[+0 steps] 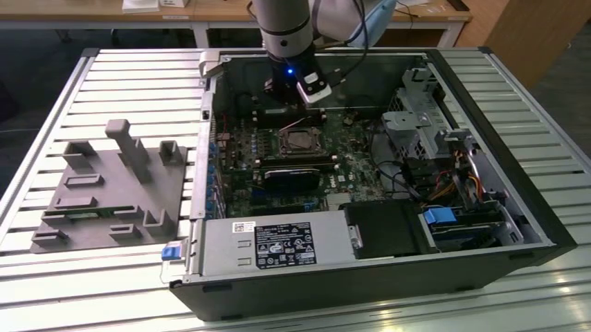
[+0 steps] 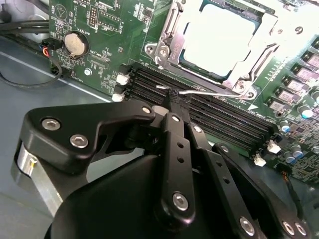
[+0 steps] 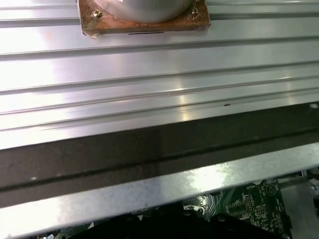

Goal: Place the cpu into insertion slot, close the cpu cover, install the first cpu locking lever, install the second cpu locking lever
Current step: 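Install the first cpu locking lever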

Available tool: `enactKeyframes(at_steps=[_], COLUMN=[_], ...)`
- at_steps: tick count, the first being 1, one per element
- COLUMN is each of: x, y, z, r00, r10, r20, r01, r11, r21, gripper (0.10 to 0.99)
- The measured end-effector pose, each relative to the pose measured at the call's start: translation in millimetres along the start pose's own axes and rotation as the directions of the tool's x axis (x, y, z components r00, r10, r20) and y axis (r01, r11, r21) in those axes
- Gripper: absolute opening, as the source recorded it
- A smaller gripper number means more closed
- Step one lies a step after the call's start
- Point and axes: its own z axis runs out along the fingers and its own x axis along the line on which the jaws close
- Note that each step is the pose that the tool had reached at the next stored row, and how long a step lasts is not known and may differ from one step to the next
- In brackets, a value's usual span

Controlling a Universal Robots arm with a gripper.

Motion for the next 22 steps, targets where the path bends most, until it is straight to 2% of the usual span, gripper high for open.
enactKeyframes(at_steps=[2, 3, 4, 7, 13, 19, 22], x=[0.1, 0.1, 0.1, 0.2, -0.8, -0.8, -0.7], y=[0.0, 0.0, 0.0, 0.0, 1.0, 1.0, 0.9], z=[0.2, 0.3, 0.4, 0.1, -4.9, -4.9, -4.3], r00=[1.0, 1.0, 1.0, 1.0, 1.0, 0.9999, 0.9999], r10=[0.003, 0.006, 0.007, 0.007, 0.007, 0.009, 0.011], r20=[-0.0023, -0.0042, -0.0052, -0.0054, -0.0052, 0.0076, 0.0113], r01=[-0.003, -0.006, -0.007, -0.007, -0.007, -0.009, -0.011], r11=[0.9999, 0.9997, 0.9995, 0.9995, 0.9995, 0.9999, 0.9999], r21=[-0.013, -0.025, -0.031, -0.032, -0.031, 0.007, 0.011], gripper=[0.102, 0.102, 0.102, 0.102, 0.102, 0.102, 0.102])
